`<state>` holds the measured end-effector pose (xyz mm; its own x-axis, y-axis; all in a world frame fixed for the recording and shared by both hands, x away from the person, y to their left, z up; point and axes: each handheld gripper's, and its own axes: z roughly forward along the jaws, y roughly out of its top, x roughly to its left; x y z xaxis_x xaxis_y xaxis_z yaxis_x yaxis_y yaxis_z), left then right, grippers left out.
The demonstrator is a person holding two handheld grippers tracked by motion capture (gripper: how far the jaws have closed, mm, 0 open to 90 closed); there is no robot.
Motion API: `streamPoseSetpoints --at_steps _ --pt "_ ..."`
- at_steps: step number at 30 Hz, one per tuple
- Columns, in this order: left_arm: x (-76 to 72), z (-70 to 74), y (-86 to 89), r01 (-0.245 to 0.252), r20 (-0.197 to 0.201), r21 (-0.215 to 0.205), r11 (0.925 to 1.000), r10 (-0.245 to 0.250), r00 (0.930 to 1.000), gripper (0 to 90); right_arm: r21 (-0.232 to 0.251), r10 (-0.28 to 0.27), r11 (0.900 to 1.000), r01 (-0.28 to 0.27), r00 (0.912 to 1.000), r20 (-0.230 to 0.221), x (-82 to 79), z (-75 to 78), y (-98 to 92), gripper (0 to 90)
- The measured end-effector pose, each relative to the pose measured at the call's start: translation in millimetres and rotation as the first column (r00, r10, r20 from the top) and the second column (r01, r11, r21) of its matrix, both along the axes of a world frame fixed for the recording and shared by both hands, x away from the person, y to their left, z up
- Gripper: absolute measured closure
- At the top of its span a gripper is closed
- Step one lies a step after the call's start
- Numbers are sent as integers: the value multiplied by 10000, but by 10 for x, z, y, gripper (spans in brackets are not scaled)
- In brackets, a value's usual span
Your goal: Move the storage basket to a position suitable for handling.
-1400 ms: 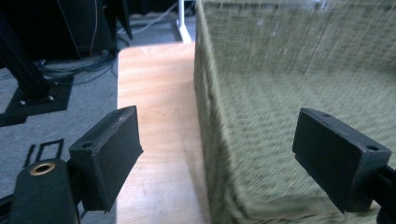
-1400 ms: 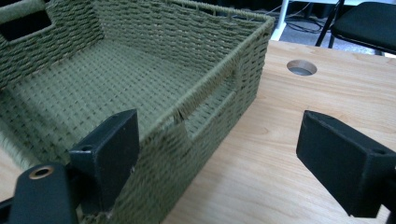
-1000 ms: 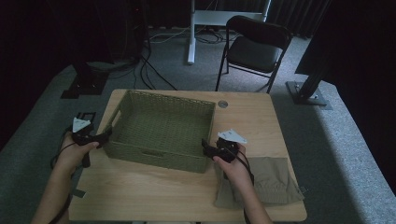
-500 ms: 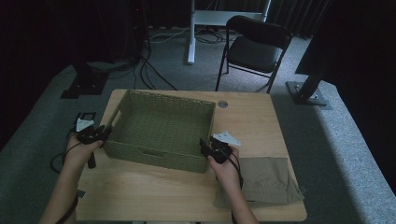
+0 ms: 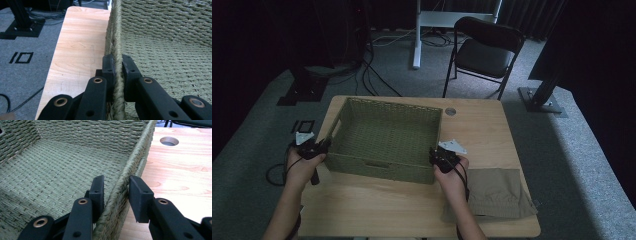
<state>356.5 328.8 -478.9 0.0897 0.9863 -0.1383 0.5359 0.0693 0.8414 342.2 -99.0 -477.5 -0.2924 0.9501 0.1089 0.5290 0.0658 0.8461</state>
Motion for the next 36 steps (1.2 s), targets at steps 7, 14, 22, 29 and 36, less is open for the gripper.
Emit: streamPoseSetpoints --at_steps 7,14,22,29,36 --pt "-152 0 -52 -89 7 -52 9999 89 10000 837 -517 562 9971 -567 9983 -123 94 29 -65 670" --pt "-269 -2 -113 -222 -6 -90 9997 222 9998 836 -356 811 9960 -819 9965 -212 102 29 -144 672" --pt "-397 -2 -103 -207 -24 -127 9997 207 9998 836 -325 859 9957 -866 9961 -204 0 27 -154 674" --pt "-384 -4 -22 -287 -27 -319 9991 286 9996 835 -460 979 9940 -989 9949 -229 13 33 -90 674" --pt "-334 -12 7 -260 2 -372 9990 260 9997 834 -331 951 9948 -959 9952 -239 75 29 -55 672"
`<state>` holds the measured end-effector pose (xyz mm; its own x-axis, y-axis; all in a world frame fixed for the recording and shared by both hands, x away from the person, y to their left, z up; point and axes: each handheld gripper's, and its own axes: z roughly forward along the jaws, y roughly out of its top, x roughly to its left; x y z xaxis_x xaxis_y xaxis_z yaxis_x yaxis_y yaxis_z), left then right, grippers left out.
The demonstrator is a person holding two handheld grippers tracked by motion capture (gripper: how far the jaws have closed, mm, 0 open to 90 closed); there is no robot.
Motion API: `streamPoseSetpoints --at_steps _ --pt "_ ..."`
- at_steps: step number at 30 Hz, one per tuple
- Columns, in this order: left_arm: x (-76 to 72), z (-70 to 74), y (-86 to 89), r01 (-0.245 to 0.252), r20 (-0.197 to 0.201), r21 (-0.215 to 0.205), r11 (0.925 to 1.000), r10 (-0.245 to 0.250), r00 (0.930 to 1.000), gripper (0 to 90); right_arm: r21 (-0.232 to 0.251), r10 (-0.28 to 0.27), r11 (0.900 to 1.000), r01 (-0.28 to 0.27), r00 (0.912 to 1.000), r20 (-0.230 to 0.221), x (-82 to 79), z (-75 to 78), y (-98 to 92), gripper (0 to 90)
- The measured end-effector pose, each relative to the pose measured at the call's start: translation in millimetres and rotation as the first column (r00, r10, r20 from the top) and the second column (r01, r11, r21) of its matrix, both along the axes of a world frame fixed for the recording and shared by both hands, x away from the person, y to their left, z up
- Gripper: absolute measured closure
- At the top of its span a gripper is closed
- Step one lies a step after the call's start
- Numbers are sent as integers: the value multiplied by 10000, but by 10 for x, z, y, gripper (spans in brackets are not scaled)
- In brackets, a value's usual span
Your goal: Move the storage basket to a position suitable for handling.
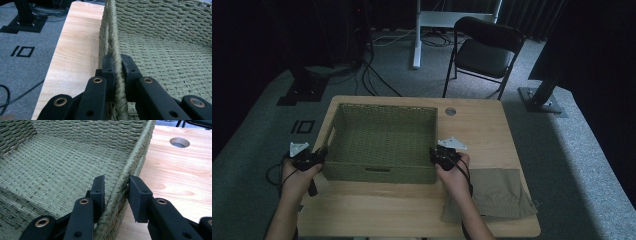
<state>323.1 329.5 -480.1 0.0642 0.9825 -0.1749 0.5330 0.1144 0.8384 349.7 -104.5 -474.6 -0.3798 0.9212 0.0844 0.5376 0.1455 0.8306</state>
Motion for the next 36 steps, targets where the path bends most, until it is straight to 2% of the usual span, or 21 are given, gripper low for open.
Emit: streamPoseSetpoints --at_steps 3,5,9,10,13,14,16,17,19,20,22,23,25,26,29,32,36 --pt "0 -1 -5 -32 9 17 10000 32 10000 834 -20 27 10000 -27 10000 -20 17 3 1 673" --pt "-4 -1 -4 -22 14 27 10000 22 10000 833 -230 91 9997 -92 9999 -46 35 15 10 675" --pt "-3 -8 18 149 118 -52 9999 -148 9998 815 32 92 10000 -91 10000 -35 31 3 -7 667" --pt "-2 -12 26 263 138 -150 9995 -261 9996 788 42 135 9999 -134 9999 -39 33 6 -12 661" --pt "2 -26 24 499 201 -393 9980 -491 9986 545 140 300 9995 -299 9995 -31 42 6 -30 622" --pt "-2 -24 39 584 231 -14 9983 -583 9980 483 284 360 9989 -373 9983 451 50 34 -65 523" --pt "-12 -3 70 617 253 29 9981 -618 9978 403 481 535 9973 -559 9973 498 49 87 -89 430" --pt "-24 18 86 517 271 -2 9987 -517 9983 388 603 687 9956 -720 9962 542 46 122 -98 416" --pt "-38 42 94 489 338 55 9988 -490 9982 342 547 838 9946 -877 9940 697 39 156 -103 381" --pt "-69 91 108 486 401 116 9988 -490 9980 316 490 1242 9905 -1286 9887 834 25 217 -111 333" --pt "-109 135 106 577 332 129 9982 -581 9978 266 637 1593 9842 -1650 9835 858 13 265 -115 271" --pt "-130 156 102 583 282 135 9982 -586 9979 242 716 1683 9820 -1746 9819 865 4 280 -114 235" --pt "-150 175 97 664 289 208 9976 -670 9973 199 678 1727 9815 -1792 9807 922 -9 294 -112 221" --pt "-189 216 89 713 347 202 9973 -720 9968 196 704 1837 9790 -1915 9774 1042 -37 313 -117 170" --pt "-246 278 68 749 439 374 9965 -765 9961 195 571 2032 9759 -2105 9726 1131 -62 313 -142 131" --pt "-287 324 34 886 517 449 9951 -909 9945 195 458 1965 9781 -2031 9732 1191 -85 303 -177 132" --pt "-325 336 -24 1114 504 540 9923 -1142 9922 195 759 1798 9793 -1876 9787 987 -115 276 -251 135"
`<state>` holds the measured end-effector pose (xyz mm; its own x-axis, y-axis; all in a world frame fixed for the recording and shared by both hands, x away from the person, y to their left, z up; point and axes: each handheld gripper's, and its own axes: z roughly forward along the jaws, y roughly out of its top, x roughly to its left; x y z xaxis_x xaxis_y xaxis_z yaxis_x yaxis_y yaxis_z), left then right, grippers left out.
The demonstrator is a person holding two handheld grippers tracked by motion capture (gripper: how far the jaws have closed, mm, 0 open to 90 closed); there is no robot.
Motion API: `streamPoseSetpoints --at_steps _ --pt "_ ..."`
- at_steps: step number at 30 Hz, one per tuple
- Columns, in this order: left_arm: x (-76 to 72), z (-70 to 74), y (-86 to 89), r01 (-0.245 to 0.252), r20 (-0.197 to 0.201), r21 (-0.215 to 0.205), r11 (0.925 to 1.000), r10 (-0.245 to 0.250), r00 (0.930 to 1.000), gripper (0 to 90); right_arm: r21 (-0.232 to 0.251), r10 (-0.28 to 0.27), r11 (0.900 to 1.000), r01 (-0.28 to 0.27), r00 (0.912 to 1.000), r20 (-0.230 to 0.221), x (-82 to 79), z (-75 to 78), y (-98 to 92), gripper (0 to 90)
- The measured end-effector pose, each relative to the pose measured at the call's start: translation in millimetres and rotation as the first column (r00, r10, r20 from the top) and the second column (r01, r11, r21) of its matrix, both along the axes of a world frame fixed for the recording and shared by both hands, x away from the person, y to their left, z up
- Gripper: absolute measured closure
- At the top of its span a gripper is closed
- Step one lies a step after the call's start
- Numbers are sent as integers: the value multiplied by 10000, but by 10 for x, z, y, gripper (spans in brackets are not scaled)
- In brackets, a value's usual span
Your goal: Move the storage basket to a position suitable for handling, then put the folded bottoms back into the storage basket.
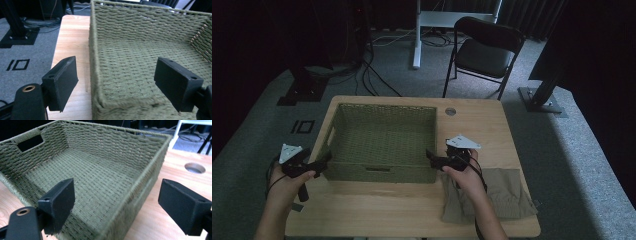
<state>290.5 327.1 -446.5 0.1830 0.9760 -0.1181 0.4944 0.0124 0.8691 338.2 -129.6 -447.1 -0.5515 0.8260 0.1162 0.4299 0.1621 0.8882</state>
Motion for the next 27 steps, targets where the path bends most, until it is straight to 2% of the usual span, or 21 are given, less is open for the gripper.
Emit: streamPoseSetpoints --at_steps 2,4,7,9,11,16,21,25,27 --pt "-25 1 -43 140 52 -12 9999 -140 9999 195 71 -36 10000 37 9999 -96 -25 -10 -43 137" --pt "-51 9 -90 316 80 50 9995 -317 9995 195 -65 -160 9999 161 9999 48 -53 -11 -95 127" --pt "-72 26 -136 512 115 87 9986 -513 9986 195 -6 -9 10000 9 10000 92 -80 -2 -153 130" --pt "-92 51 -196 652 207 130 9978 -655 9976 195 -261 60 9996 -51 9994 346 -130 11 -218 136" --pt "-105 68 -249 795 220 129 9968 -798 9966 193 -203 244 9995 -239 9994 234 -165 21 -267 136" --pt "-131 77 -435 1193 163 162 9927 -1195 9927 183 -355 170 9992 -159 9994 305 -244 30 -397 132" --pt "-176 73 -650 1732 135 169 9847 -1734 9848 177 -414 -101 9991 114 9994 319 -292 3 -545 132" --pt "-210 81 -795 2012 274 96 9795 -2014 9791 173 -211 -221 9995 227 9994 265 -326 -12 -631 132" --pt "-230 78 -867 2290 211 164 9733 -2293 9731 173 -178 -327 9993 333 9991 285 -345 -18 -674 132"
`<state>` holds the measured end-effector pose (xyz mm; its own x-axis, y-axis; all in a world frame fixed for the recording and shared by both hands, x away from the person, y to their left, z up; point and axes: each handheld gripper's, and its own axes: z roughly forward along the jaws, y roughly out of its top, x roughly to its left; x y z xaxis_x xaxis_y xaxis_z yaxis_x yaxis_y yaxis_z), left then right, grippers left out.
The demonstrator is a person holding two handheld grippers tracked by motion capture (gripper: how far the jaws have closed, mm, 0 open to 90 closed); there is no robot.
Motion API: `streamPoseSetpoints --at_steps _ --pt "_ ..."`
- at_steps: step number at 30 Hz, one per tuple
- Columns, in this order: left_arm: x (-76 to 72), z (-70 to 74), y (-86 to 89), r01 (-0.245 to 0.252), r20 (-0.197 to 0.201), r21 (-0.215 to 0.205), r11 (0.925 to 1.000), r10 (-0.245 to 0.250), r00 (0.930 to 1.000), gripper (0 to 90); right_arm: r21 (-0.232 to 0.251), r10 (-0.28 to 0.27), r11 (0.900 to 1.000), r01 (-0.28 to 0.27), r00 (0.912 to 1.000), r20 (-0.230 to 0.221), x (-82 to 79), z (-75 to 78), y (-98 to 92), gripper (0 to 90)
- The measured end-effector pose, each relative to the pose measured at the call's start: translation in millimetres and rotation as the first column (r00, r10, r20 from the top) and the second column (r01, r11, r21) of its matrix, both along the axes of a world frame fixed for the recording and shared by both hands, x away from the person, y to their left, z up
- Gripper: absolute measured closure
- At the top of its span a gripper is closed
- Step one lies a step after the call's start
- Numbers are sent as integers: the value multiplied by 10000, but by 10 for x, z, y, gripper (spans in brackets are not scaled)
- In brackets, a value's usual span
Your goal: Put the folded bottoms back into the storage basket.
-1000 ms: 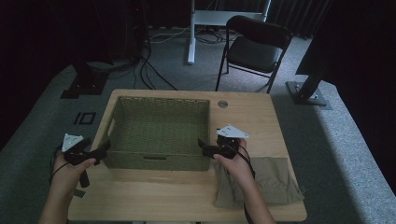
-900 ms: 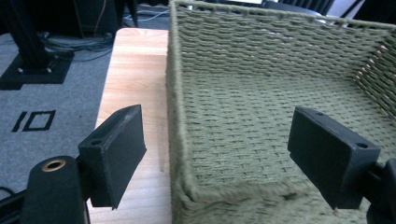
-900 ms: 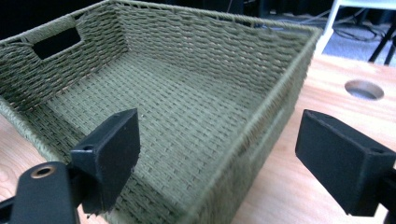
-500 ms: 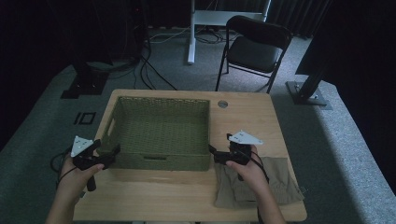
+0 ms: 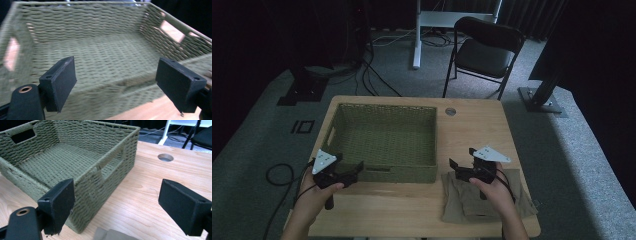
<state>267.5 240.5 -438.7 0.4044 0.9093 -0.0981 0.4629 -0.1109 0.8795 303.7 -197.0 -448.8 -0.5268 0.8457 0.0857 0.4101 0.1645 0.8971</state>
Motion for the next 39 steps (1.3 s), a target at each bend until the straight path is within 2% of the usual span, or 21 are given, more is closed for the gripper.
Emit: streamPoseSetpoints --at_steps 4,7,12,14,17,19,24,28,30,39 --pt "-58 1 -140 477 59 -9 9989 -477 9988 173 -17 -140 9999 141 9999 22 -31 -16 -96 132" --pt "-93 -2 -216 710 137 -78 9974 -709 9974 173 231 -199 9995 201 9997 -113 -67 -26 -170 132" --pt "-135 -44 -349 1022 97 -62 9947 -1022 9947 173 64 -403 9992 403 9992 -71 -125 -56 -283 132" --pt "-162 -63 -420 1248 225 -49 9922 -1246 9919 173 28 -489 9988 489 9988 -69 -147 -78 -347 132" --pt "-179 -81 -465 1282 322 -199 9916 -1275 9913 173 -27 -600 9982 600 9982 -94 -167 -97 -404 132" --pt "-226 -131 -570 1583 306 -16 9874 -1582 9869 173 -65 -695 9976 694 9975 -160 -200 -137 -480 132" --pt "-296 -212 -751 2061 41 -20 9785 -2060 9785 173 -119 -802 9967 799 9963 -293 -237 -204 -574 132" --pt "-341 -266 -903 2520 -84 -21 9677 -2520 9677 173 110 -910 9957 916 9946 -493 -260 -264 -659 131" --pt "-347 -291 -966 2683 -136 -53 9633 -2684 9632 173 46 -925 9957 929 9945 -496 -278 -289 -697 131" --pt "-340 -401 -1169 2991 -371 -102 9542 -2993 9534 173 -175 -1194 9928 1186 9911 -590 -356 -375 -888 132"
